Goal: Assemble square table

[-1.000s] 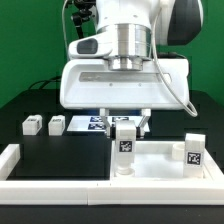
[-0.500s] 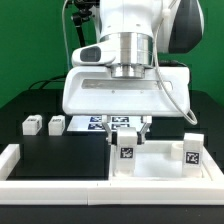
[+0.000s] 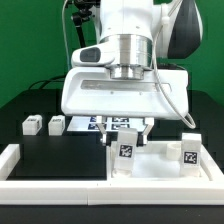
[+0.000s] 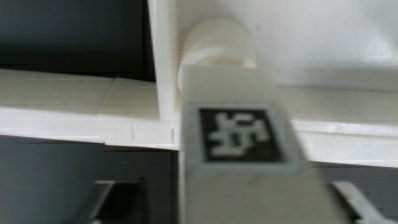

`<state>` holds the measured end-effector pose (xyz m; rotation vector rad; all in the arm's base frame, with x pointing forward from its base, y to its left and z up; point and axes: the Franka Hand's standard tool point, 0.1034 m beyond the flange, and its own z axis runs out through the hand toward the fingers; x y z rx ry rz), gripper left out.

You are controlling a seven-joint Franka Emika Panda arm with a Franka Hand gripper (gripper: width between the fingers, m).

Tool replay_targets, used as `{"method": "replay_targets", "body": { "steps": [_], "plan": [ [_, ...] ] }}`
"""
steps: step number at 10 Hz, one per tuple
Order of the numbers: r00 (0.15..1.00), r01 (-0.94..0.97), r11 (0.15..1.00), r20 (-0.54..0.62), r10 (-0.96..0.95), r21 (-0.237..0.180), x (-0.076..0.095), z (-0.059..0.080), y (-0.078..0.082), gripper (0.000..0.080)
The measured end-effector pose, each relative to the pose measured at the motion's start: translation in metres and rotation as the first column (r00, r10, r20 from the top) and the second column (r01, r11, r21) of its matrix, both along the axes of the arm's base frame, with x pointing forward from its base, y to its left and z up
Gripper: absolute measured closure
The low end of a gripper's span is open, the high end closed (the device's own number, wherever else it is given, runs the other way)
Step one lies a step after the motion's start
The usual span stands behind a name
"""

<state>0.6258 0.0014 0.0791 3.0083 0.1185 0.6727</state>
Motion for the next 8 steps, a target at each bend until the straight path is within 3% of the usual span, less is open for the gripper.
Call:
{"method": "replay_targets", "body": {
  "steps": [1, 2, 8],
  "plan": [
    [1.0, 0.0, 1.0, 0.0, 0.0, 0.0, 0.0, 0.0, 0.0, 0.0234],
    [1.0, 0.0, 1.0, 0.0, 0.0, 0.0, 0.0, 0.0, -0.0001, 0.0176],
    [1.0, 0.0, 1.0, 0.0, 0.0, 0.0, 0.0, 0.0, -0.0002, 0.015]
  ]
}}
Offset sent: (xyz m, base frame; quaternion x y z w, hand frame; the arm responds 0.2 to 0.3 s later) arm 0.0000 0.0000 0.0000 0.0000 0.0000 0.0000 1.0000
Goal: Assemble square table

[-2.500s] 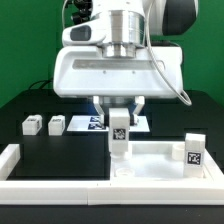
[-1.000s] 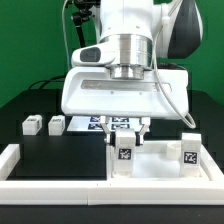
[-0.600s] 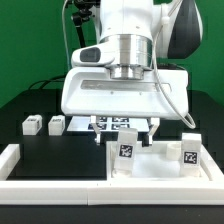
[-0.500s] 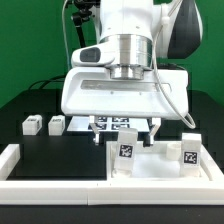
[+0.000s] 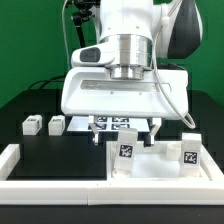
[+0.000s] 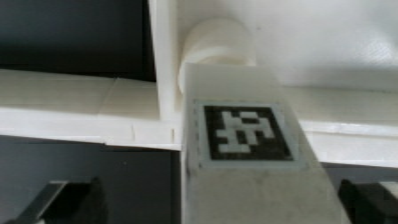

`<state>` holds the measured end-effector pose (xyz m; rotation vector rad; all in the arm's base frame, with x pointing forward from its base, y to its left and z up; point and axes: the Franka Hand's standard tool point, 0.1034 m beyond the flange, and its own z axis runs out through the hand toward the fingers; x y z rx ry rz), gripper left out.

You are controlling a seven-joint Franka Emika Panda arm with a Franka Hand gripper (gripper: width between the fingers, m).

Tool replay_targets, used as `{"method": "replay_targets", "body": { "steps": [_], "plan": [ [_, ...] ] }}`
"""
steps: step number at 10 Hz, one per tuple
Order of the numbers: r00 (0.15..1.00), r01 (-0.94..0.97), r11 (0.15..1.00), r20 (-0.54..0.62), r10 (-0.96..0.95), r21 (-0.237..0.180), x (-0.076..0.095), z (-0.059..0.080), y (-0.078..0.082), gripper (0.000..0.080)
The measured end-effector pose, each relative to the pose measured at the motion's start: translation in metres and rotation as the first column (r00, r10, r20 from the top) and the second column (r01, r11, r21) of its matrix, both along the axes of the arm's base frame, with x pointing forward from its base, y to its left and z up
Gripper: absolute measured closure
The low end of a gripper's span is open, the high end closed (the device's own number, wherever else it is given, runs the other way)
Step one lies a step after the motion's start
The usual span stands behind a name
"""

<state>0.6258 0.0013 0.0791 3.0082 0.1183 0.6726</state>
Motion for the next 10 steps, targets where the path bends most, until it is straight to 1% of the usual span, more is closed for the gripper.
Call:
{"method": "replay_targets", "body": {
  "steps": [1, 2, 3, 4, 5, 6, 7, 8, 9, 10],
  "plan": [
    [1.0, 0.0, 1.0, -0.002, 0.0, 0.001, 0.0, 0.0, 0.0, 0.015],
    [0.999, 0.001, 1.0, -0.036, 0.0, 0.014, -0.001, 0.002, 0.001, 0.015],
    [0.997, 0.008, 0.999, -0.076, -0.005, 0.034, -0.001, 0.007, 0.003, 0.015],
    [0.99, 0.014, 0.998, -0.142, -0.006, 0.06, -0.001, 0.014, 0.005, 0.015],
    [0.989, 0.021, 0.997, -0.149, -0.011, 0.068, 0.007, 0.021, 0.0, 0.015],
    [0.979, 0.031, 0.996, -0.204, -0.013, 0.084, 0.004, 0.019, 0.001, 0.015],
    [0.954, 0.045, 0.994, -0.299, -0.012, 0.103, 0.001, 0.015, 0.003, 0.015],
    [0.945, 0.049, 0.993, -0.327, -0.012, 0.105, 0.004, 0.011, 0.0, 0.015],
    [0.914, 0.059, 0.992, -0.405, -0.008, 0.113, -0.003, 0.006, 0.001, 0.015],
    [0.884, 0.075, 0.99, -0.467, -0.012, 0.117, -0.003, 0.002, 0.004, 0.015]
  ]
}}
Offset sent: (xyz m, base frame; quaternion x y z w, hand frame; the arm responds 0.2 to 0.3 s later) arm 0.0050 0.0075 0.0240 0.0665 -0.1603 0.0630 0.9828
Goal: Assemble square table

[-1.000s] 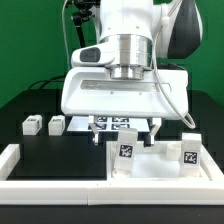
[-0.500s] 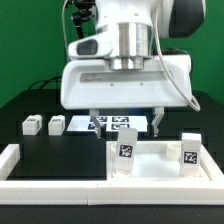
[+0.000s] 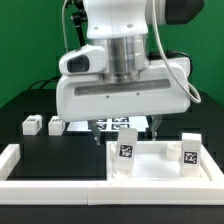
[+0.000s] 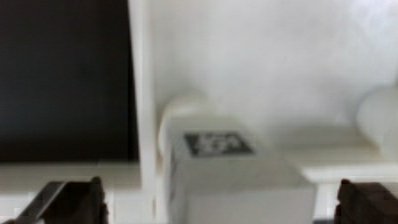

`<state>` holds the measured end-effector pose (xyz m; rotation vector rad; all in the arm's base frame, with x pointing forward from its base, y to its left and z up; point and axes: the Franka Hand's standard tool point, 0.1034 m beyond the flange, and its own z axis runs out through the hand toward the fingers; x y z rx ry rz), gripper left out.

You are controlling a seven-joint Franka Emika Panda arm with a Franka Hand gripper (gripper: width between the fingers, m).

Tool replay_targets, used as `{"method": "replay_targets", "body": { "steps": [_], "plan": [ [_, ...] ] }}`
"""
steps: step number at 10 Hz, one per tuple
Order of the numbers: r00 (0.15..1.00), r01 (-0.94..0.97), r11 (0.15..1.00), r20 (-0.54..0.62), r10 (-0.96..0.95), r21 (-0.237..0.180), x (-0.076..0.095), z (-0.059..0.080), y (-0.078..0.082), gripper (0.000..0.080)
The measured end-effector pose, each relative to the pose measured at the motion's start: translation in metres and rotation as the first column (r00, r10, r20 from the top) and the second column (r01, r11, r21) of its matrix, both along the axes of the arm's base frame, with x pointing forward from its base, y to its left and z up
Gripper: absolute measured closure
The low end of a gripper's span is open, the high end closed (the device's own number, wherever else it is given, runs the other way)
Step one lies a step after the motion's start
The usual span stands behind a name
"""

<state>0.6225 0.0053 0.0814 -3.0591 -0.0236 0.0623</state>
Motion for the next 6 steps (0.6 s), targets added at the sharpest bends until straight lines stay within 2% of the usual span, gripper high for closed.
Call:
{"method": "replay_targets", "body": {
  "steps": [2, 4, 5, 6],
  "plan": [
    [1.0, 0.005, 1.0, 0.017, -0.005, -0.01, 0.0036, -0.0077, 0.0013, 0.015],
    [1.0, 0.011, 1.0, 0.017, -0.011, -0.012, 0.0037, -0.0081, 0.0024, 0.0158],
    [0.999, 0.035, 0.999, 0.015, -0.035, -0.012, 0.0037, -0.0081, 0.0024, 0.0274],
    [0.999, 0.034, 0.999, 0.015, -0.034, -0.012, 0.0037, -0.0081, 0.0024, 0.0274]
  ]
}}
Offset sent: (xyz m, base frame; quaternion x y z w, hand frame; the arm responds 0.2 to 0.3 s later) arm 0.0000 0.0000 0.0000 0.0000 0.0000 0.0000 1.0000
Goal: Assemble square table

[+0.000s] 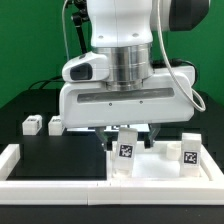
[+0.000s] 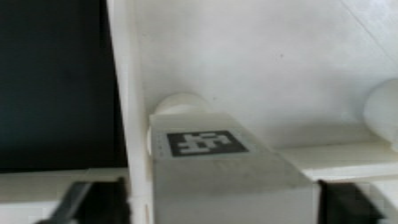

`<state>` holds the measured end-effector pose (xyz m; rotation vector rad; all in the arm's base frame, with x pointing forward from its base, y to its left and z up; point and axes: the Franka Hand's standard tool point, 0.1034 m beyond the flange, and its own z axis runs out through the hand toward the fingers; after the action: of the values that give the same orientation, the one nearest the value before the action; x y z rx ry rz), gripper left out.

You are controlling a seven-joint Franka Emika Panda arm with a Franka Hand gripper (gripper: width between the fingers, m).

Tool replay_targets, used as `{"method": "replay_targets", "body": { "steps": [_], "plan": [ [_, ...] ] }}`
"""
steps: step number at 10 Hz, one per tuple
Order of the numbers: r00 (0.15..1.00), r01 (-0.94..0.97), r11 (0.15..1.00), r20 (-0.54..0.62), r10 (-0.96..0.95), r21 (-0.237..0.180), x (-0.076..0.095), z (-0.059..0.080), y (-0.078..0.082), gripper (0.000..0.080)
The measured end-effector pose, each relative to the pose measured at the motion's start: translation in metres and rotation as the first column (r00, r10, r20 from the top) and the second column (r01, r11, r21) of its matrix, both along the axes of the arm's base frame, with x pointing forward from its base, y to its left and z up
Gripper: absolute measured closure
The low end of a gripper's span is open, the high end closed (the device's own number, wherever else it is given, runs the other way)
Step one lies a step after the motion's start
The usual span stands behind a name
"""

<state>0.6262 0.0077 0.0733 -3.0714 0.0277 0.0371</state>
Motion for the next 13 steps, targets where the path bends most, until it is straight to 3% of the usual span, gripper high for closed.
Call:
{"method": "replay_targets", "body": {
  "steps": [1, 2, 4, 7, 9, 13],
  "plan": [
    [0.999, 0.033, 0.999, -0.002, -0.033, 0.001, 0.0, 0.0, 0.0001, 0.0458],
    [0.991, 0.131, 0.991, -0.009, -0.131, -0.001, -0.0001, -0.0002, 0.0002, 0.0511],
    [0.969, 0.246, 0.969, -0.017, -0.246, -0.004, -0.0001, -0.0002, 0.0004, 0.0511],
    [0.865, 0.501, 0.865, -0.034, -0.501, -0.009, 0.004, -0.0027, -0.0024, 0.0511],
    [0.728, 0.684, 0.73, -0.05, -0.684, -0.017, 0.0043, -0.0028, -0.0024, 0.0511],
    [0.303, 0.952, 0.304, -0.062, -0.951, -0.015, 0.0036, -0.0034, -0.004, 0.0509]
  ]
}}
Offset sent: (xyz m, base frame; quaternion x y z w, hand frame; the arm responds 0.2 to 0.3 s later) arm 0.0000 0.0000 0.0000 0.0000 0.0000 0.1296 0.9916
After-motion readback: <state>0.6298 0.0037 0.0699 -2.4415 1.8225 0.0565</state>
